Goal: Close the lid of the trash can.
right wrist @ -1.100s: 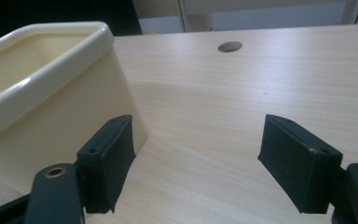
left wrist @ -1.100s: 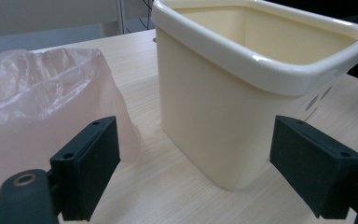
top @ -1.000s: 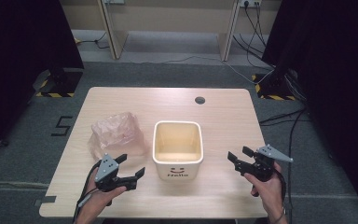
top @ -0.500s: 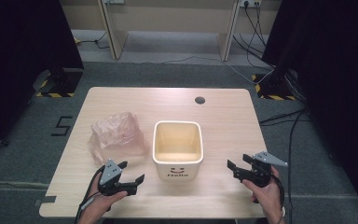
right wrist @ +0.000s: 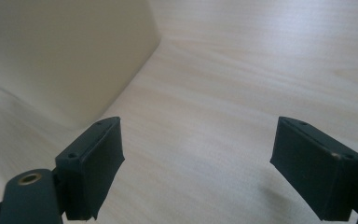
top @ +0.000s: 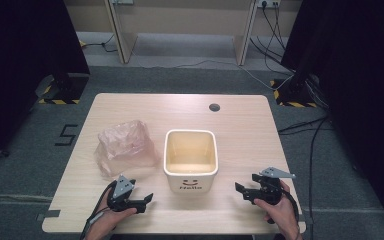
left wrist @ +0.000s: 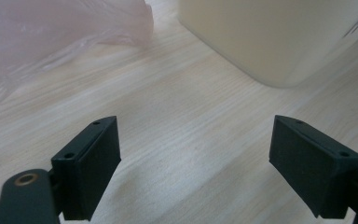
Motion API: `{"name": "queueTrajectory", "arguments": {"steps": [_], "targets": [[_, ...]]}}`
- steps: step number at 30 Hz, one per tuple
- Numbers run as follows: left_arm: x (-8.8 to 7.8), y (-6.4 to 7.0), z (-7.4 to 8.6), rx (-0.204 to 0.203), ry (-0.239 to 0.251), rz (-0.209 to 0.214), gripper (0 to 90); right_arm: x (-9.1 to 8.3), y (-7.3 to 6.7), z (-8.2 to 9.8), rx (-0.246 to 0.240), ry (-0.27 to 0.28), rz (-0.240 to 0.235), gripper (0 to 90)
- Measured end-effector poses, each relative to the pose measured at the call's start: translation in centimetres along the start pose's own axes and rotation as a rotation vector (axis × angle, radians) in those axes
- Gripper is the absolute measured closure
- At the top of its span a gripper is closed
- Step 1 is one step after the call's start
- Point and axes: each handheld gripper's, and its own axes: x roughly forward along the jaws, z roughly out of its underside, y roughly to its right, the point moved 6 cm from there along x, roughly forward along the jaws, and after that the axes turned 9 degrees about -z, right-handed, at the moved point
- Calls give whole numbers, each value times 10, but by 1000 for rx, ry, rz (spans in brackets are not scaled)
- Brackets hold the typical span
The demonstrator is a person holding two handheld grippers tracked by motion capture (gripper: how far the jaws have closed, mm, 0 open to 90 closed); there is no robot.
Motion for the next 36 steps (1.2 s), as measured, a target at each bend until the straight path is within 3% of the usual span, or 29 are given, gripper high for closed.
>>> {"name": "queueTrajectory", "arguments": {"steps": [3,5,11,24,36], "targets": [[2,2,3,13,-20,3,157,1,1,3,-25,-32,26,166],[4,5,7,26,-53,14,157,1,1,4,-15,-44,28,167],[6,4,10,29,-91,-9,157,4,5,9,-39,-85,66,167],[6,3,10,26,-93,-9,145,9,8,15,-49,-123,88,167],[6,3,10,27,-93,-9,144,8,9,15,-53,-123,91,167]]}}
